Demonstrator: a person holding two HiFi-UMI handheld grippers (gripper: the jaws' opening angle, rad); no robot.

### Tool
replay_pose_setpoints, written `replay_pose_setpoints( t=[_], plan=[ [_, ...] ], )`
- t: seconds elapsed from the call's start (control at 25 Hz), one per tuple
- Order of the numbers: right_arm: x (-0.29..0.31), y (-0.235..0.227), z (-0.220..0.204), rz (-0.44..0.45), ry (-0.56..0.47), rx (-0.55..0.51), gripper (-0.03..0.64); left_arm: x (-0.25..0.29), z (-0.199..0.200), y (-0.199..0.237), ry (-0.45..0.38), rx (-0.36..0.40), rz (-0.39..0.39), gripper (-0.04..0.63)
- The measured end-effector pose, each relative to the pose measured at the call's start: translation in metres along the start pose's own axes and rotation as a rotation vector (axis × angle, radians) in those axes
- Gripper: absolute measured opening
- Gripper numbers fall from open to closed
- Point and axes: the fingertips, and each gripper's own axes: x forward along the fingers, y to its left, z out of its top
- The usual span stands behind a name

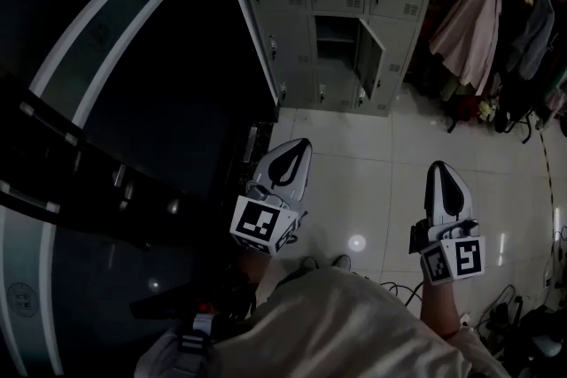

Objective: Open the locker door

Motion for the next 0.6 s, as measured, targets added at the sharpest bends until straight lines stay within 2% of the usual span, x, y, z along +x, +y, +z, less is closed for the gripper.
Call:
replay_pose_setpoints(
  t=[0.32, 0.44, 0.6],
  plan=[
    [-0.014, 0.026, 0.004, -0.015, -0.024, -0.007, 0.0, -0.039, 0.003, 0.011, -0.012, -0.01, 0.007, 0.003],
    [-0.018, 0.03, -0.001, -0.028, -0.018, -0.005, 0.0, -0.045, 0.001, 0.013, -0.015, -0.011, 0.002, 0.026],
    [-0.014, 0.029, -0.008, -0.036, -0.005, 0.01, 0.0, -0.047, -0.01, 0.008, 0.07, -0.054, -0.015, 0.016]
  ],
)
